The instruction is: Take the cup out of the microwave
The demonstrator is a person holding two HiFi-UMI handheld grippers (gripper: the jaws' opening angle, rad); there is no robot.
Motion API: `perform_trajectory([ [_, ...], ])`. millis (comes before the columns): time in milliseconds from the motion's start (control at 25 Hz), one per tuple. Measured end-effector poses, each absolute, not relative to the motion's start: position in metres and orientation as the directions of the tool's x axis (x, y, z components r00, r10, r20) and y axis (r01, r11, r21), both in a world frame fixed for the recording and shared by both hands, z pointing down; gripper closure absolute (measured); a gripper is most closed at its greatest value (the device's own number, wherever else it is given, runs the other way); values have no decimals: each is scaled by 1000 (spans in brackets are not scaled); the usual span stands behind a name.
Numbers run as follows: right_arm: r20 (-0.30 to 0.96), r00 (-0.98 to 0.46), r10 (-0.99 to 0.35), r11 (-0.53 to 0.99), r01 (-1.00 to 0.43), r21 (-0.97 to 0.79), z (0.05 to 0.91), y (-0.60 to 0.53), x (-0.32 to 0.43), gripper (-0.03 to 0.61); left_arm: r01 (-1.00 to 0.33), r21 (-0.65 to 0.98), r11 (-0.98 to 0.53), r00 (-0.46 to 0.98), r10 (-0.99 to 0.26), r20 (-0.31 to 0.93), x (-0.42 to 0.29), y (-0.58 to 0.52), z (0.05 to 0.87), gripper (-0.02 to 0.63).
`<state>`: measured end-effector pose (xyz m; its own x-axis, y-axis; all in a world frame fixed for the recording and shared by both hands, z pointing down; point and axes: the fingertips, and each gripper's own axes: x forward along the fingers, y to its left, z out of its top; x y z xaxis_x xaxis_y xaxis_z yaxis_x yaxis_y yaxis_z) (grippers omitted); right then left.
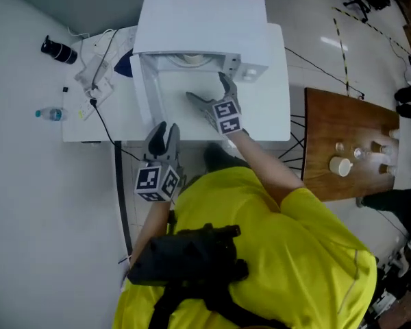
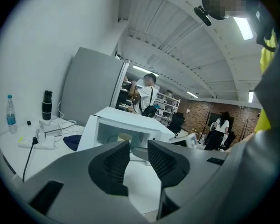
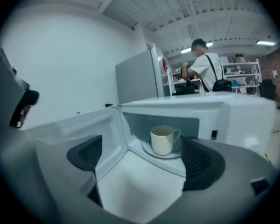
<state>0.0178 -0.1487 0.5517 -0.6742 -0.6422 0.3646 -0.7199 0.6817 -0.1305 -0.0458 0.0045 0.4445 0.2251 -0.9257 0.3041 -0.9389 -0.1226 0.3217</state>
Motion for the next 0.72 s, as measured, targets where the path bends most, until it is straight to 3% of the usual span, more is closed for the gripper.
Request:
perform_trajectory([
  [240, 436, -603, -669, 626, -772, -108, 635, -248, -29, 41, -933, 311, -181, 280, -909, 309, -33, -37, 462, 505],
  [280, 436, -582, -687, 604, -790, -103, 641, -262, -32, 41, -930, 320, -180, 282, -909, 307, -33, -43, 463, 529],
  [680, 476, -427, -769, 487, -874, 2, 678, -330, -55, 36, -890, 406, -206, 340, -894, 293, -48, -63, 457, 529],
  [720, 484, -411, -772, 480, -877, 21, 677, -333, -55, 67, -889, 407, -210, 347, -889, 298, -50, -63, 457, 529],
])
